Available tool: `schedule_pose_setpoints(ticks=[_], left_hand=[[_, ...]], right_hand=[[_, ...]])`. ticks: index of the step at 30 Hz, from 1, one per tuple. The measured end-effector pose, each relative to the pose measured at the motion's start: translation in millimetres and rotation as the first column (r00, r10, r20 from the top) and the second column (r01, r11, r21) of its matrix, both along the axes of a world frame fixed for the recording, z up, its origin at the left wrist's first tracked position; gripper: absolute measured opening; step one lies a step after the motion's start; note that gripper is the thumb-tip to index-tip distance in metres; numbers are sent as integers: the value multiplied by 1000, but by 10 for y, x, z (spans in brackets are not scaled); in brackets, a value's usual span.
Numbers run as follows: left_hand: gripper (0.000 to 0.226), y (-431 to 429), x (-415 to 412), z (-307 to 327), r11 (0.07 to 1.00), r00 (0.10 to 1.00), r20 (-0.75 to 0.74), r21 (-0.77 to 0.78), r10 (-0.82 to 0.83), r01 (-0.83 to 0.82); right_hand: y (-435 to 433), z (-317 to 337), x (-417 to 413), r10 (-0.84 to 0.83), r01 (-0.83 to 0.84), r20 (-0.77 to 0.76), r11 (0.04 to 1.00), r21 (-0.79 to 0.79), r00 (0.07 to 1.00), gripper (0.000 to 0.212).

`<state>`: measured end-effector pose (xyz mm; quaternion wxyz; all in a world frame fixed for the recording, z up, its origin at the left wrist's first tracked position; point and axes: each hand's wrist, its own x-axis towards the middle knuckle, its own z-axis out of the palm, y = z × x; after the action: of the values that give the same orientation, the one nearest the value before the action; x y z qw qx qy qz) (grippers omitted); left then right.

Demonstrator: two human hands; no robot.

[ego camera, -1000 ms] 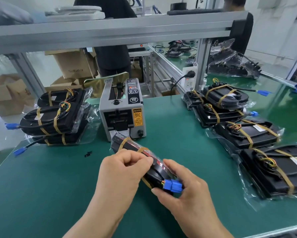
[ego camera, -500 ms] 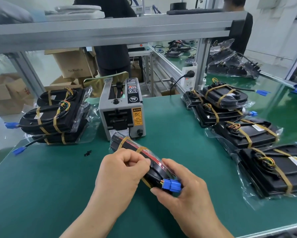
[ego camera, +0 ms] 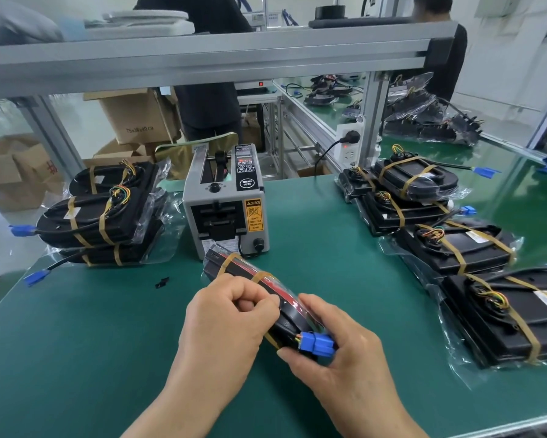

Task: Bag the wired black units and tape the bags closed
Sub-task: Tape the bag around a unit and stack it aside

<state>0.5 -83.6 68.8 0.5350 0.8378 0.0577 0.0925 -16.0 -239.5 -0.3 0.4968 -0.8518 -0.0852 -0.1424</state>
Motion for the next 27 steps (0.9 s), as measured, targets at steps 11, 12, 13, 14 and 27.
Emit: schedule_pose_setpoints(ticks=[11,12,13,14,27], left_hand=[[11,-13,-12,-13,998,1000,5,60,29,-29],[12,-12,-12,-11,998,1000,6,65,26,-27],[13,-12,-11,-9,997,1000,9,71,24,-25],[12,-15,-13,-9,997,1000,12,79,23,-24],[20,64,73,-15,995,996,-42,64,73,-70]], right_hand=[[6,-15,3,-7,7,22,1000,2,1000,66],[7,-16,3,-8,8,25,1000,2,1000,66],[9,-15,3,-8,7,25,1000,2,1000,66],[10,-15,1,-6,6,25,1000,1,1000,66],[6,13,10,5,-3,74,1000,-31,997,67]])
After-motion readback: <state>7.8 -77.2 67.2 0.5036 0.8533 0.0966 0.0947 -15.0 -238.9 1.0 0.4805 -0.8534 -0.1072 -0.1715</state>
